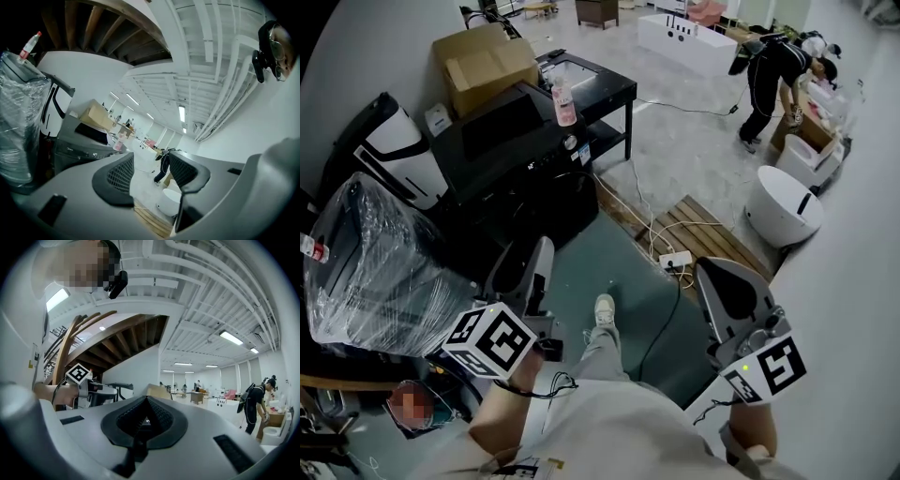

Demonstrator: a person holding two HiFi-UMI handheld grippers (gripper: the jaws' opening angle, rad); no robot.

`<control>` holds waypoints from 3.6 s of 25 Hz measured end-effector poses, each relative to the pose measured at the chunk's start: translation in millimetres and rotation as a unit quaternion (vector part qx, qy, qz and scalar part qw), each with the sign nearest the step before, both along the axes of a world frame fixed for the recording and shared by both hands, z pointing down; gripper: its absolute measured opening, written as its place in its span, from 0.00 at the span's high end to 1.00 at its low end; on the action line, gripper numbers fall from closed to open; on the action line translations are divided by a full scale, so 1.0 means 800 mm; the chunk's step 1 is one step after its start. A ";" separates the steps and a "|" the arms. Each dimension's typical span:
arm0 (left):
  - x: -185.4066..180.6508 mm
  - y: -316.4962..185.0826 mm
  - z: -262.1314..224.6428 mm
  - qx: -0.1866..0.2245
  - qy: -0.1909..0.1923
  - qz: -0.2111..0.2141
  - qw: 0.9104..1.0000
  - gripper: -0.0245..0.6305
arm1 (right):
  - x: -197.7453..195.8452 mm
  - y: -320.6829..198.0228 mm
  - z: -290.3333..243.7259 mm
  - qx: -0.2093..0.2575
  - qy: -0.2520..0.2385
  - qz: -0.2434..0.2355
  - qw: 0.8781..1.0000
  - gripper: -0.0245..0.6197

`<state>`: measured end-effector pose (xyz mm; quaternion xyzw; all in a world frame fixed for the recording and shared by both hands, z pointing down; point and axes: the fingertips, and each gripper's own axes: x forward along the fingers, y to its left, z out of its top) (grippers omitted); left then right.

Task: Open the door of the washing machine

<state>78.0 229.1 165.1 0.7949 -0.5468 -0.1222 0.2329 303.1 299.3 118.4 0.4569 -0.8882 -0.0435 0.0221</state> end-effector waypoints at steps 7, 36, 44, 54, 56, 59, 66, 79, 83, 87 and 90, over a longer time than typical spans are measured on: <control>-0.010 -0.085 0.053 -0.053 0.022 -0.015 0.998 0.60 | -0.020 -0.099 0.041 -0.038 0.014 -0.019 0.999 0.92; -0.158 -0.436 0.316 -0.295 0.184 -0.136 0.928 0.61 | -0.228 -0.522 0.193 -0.171 0.105 -0.156 0.967 0.92; -0.188 -0.456 0.355 -0.318 0.219 -0.207 0.899 0.61 | -0.272 -0.568 0.225 -0.182 0.139 -0.209 0.951 0.92; -0.218 -0.475 0.405 -0.334 0.244 -0.316 0.854 0.61 | -0.307 -0.624 0.269 -0.205 0.153 -0.317 0.913 0.92; -0.228 -0.474 0.414 -0.332 0.254 -0.344 0.841 0.61 | -0.315 -0.636 0.278 -0.206 0.159 -0.339 0.904 0.92; -0.234 -0.473 0.430 -0.335 0.261 -0.376 0.824 0.61 | -0.326 -0.650 0.291 -0.208 0.161 -0.373 0.890 0.92; -0.226 -0.486 0.480 -0.354 0.289 -0.426 0.781 0.61 | -0.341 -0.683 0.323 -0.209 0.183 -0.430 0.859 0.92; -0.227 -0.517 0.573 -0.374 0.305 -0.483 0.731 0.61 | -0.357 -0.697 0.383 -0.217 0.206 -0.480 0.825 0.92; -0.228 -0.527 0.600 -0.364 0.329 -0.489 0.721 0.60 | -0.354 -0.699 0.398 -0.229 0.208 -0.479 0.822 0.92; -0.223 -0.529 0.614 -0.384 0.320 -0.499 0.708 0.60 | -0.352 -0.702 0.407 -0.236 0.209 -0.478 0.820 0.92; -0.224 -0.527 0.615 -0.388 0.314 -0.519 0.693 0.60 | -0.350 -0.702 0.413 -0.241 0.211 -0.474 0.820 0.92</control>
